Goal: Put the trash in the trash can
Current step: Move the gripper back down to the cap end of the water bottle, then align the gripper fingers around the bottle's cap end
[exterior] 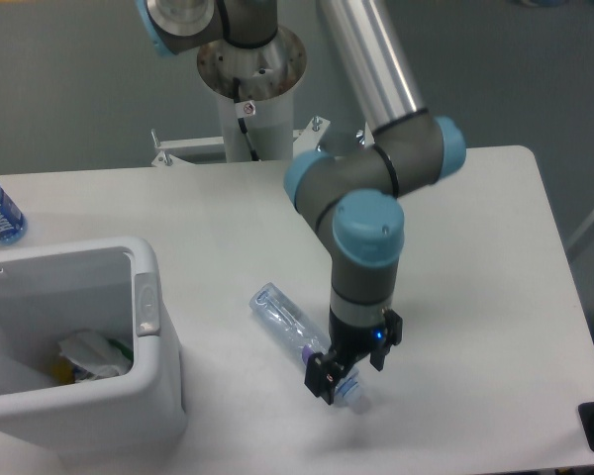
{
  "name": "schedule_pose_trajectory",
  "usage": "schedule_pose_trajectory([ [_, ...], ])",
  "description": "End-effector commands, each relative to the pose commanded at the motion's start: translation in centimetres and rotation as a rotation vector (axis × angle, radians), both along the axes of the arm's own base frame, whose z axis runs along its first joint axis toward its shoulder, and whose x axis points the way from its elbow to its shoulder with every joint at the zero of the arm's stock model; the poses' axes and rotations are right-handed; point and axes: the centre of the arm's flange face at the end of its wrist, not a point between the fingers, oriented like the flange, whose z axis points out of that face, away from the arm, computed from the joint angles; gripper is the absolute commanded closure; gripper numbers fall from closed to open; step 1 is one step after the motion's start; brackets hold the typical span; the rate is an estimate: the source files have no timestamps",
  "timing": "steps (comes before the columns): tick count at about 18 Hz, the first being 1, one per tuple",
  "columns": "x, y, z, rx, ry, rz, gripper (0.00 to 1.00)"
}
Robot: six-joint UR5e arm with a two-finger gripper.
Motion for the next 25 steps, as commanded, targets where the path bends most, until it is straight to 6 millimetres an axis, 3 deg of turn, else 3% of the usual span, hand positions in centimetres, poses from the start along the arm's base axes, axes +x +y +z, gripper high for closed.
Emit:
schedule_pose_trajectory([
  [5,-1.1,0.4,-2.0,-0.049,0.020,0.013,0.00],
  [11,0.4,0.0,-2.4,-0.067,0.002,-0.001,0.00],
  [18,3.3,-0.1,-4.9,-0.135,-0.008,-0.027,0.00],
  [25,3.5,-0.5,-6.0,-0.168,-0.003,-0.023,0.00],
])
